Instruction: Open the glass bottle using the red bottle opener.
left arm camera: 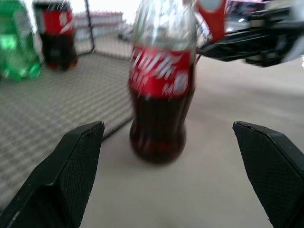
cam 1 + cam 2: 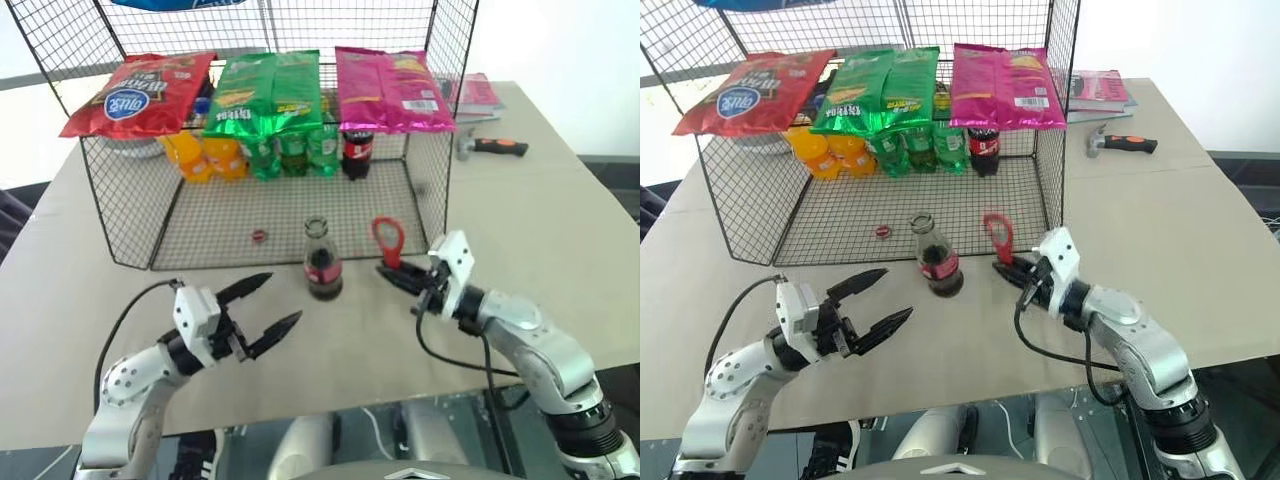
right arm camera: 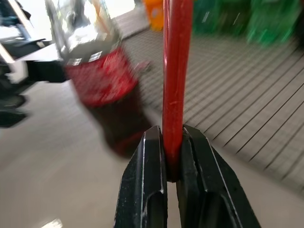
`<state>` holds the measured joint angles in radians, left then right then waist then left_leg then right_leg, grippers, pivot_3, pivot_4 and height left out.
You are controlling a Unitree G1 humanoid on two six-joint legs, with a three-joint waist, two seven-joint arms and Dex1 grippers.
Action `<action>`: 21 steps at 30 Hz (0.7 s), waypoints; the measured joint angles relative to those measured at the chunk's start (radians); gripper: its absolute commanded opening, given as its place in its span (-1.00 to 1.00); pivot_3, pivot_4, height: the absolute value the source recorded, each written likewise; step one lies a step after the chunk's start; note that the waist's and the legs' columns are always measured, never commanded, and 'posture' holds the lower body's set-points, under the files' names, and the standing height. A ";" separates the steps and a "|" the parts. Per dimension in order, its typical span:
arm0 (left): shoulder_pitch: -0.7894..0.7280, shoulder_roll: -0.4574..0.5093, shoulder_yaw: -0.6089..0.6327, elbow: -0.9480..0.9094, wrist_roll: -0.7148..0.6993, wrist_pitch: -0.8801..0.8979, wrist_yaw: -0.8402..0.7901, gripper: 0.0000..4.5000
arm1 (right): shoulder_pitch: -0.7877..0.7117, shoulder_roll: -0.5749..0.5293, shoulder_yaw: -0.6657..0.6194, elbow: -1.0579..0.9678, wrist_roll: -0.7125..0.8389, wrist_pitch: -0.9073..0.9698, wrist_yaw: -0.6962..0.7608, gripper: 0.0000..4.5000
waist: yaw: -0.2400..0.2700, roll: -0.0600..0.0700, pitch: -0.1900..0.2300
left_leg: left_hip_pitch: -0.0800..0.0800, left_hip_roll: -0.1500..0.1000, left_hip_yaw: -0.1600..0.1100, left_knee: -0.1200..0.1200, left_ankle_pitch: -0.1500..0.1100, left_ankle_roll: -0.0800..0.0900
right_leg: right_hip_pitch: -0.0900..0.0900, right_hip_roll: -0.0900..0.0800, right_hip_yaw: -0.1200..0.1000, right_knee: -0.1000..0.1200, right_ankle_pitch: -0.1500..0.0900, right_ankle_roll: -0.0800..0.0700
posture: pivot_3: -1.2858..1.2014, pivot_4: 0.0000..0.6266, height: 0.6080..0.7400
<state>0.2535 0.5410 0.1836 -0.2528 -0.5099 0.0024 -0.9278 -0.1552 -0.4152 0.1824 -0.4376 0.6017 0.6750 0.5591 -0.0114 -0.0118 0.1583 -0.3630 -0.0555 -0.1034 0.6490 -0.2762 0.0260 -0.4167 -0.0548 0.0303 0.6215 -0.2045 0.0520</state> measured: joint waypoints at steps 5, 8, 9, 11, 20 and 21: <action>0.009 0.012 0.001 0.000 0.038 0.041 0.041 1.00 | -0.028 -0.009 -0.028 0.000 0.085 0.170 -0.026 0.39 | 0.000 0.000 0.000 | -0.001 0.000 0.000 0.000 0.000 0.000 | 0.000 0.000 -0.001 -0.001 0.002 0.002 | 0.03 -0.52 1.00; 0.018 0.016 0.002 0.000 0.056 0.056 0.060 1.00 | -0.031 -0.035 -0.052 0.000 0.094 0.214 -0.033 0.97 | 0.001 0.000 0.000 | -0.001 0.000 -0.001 0.000 0.000 0.000 | 0.000 0.000 -0.001 -0.002 0.004 0.001 | 0.03 -0.52 1.00; 0.021 0.017 0.002 0.000 0.057 0.062 0.065 1.00 | -0.028 -0.039 -0.068 0.000 0.093 0.219 -0.042 0.97 | 0.000 0.000 0.001 | -0.002 0.000 -0.001 0.000 0.000 0.000 | 0.000 0.000 -0.002 -0.003 0.004 0.001 | 0.03 -0.52 1.00; 0.023 0.021 0.002 -0.001 0.065 0.068 0.074 1.00 | -0.025 -0.061 -0.075 -0.001 0.086 0.215 -0.035 0.97 | 0.000 0.000 0.001 | -0.002 0.000 -0.001 0.000 0.000 0.000 | 0.000 0.000 -0.002 -0.003 0.004 0.001 | 0.03 -0.52 1.00; 0.068 0.042 0.027 -0.012 0.117 0.066 0.105 1.00 | 0.044 -0.330 -0.009 0.073 -0.419 -0.453 0.097 0.97 | -0.002 -0.001 0.003 | -0.003 0.002 0.000 0.000 -0.001 0.001 | 0.000 -0.001 -0.003 -0.005 0.002 0.005 | 0.03 -0.52 1.00; 0.072 0.042 0.033 -0.013 0.118 0.064 0.105 1.00 | 0.043 -0.325 -0.009 0.080 -0.434 -0.485 0.097 0.97 | -0.002 -0.001 0.003 | -0.002 0.003 0.000 0.000 -0.001 0.000 | 0.000 -0.001 -0.003 -0.005 0.002 0.005 | 0.03 -0.52 1.00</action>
<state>0.3256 0.5829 0.2168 -0.2655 -0.3922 0.0666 -0.8224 -0.1125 -0.7399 0.1734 -0.3581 0.1681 0.1904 0.6558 -0.0137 -0.0128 0.1612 -0.3654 -0.0525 -0.1034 0.6491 -0.2773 0.0264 -0.4167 -0.0555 0.0278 0.6164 -0.2027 0.0572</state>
